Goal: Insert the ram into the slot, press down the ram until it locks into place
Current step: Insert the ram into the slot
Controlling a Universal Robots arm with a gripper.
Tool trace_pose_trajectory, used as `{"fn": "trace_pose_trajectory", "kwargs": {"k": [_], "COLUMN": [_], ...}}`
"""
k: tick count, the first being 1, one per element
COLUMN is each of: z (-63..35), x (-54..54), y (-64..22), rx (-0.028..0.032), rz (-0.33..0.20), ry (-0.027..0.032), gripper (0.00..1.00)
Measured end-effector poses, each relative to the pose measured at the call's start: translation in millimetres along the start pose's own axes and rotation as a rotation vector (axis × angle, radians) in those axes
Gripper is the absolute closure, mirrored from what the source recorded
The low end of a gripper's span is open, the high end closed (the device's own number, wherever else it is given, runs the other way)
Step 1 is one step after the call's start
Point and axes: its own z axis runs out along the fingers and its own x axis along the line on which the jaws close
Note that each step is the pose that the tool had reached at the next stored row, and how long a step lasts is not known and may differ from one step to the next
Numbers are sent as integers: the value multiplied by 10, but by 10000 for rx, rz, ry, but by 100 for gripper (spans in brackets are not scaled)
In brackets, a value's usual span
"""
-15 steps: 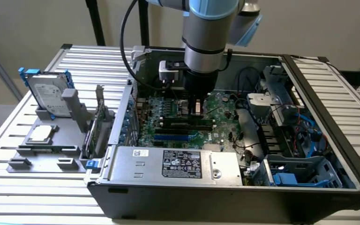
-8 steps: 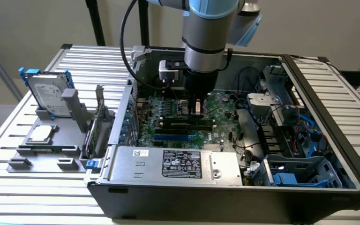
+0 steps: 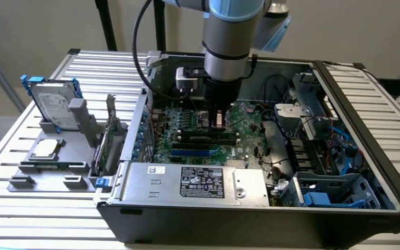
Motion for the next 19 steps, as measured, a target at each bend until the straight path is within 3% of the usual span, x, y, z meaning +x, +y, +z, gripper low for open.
{"fn": "trace_pose_trajectory", "kwargs": {"k": [4, 5, 19], "z": [10, 12, 15], "x": [0, 0, 0], "y": [15, 18, 22], "rx": [32, 40, 50], "rz": [1, 1, 1], "ry": [0, -1, -1], "gripper": [81, 87, 88]}}
